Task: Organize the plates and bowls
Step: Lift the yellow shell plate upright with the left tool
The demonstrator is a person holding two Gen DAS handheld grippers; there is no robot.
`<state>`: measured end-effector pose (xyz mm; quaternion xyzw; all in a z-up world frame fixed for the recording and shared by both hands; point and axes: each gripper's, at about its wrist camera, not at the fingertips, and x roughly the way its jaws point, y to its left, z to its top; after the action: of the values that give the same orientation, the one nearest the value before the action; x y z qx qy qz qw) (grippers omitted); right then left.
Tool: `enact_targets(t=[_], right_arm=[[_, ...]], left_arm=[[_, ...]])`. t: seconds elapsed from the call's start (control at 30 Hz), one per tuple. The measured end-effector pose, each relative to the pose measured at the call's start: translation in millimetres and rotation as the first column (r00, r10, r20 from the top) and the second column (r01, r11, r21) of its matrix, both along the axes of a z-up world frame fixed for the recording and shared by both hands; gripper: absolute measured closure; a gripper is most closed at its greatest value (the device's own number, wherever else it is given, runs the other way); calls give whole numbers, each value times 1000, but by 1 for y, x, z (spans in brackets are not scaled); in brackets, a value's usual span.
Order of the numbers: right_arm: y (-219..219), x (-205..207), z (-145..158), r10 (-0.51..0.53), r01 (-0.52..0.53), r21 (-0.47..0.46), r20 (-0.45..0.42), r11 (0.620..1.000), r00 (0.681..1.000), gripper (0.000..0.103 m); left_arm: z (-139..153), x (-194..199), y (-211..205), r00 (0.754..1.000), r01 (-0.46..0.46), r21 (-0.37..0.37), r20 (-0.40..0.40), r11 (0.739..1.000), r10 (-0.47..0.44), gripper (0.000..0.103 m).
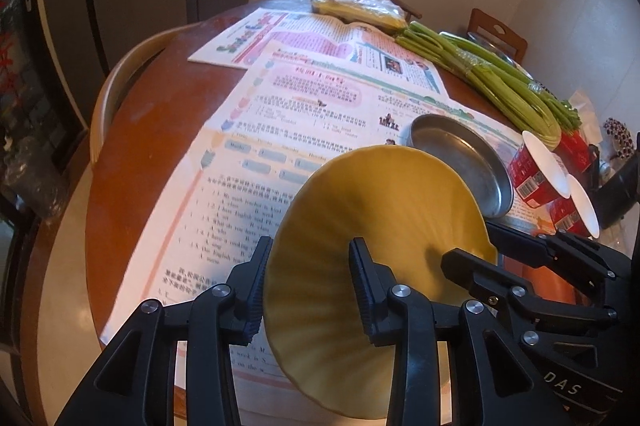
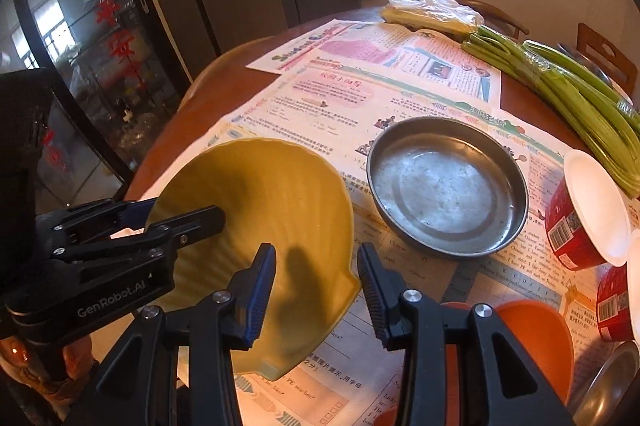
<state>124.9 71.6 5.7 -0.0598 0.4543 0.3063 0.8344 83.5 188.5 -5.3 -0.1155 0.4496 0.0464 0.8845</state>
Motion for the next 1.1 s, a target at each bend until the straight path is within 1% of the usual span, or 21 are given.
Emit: enact_targets(t=[0.2,0.33,0.47,0.63,0.83,0.93,1.03,1.1], right_arm=[[-1,1,7,-16,16,36,6,999,1000,60],[1,5,4,-19,19,35,3,999,1000,60],[1,10,-1,-31,32,45,-23,998,999,60],[6,14,-5,-37,39,62,-37,997,999,60],[17,19,-14,-21,24,48,-60,999,998,60],[19,22,-20,-24,28,47,-75,998,997,60],[21,24,-26,-28,31,33,-90,999,996,60],[22,22,-25,-32,34,21,-75,999,997,60]], left_arm=[[4,6,-1,1000,24,37,10,999,-24,60],[5,11,1,999,36,38,15,999,-36,59],[5,15,3,999,48,37,22,998,-49,59],[1,22,11,999,46,45,7,998,-47,58],[-11,31,19,999,35,49,-11,998,-35,58],[-18,36,21,999,36,39,-21,999,-35,58],[-20,40,20,999,35,50,-23,998,-34,56],[-21,42,19,999,36,53,-21,998,-34,54]])
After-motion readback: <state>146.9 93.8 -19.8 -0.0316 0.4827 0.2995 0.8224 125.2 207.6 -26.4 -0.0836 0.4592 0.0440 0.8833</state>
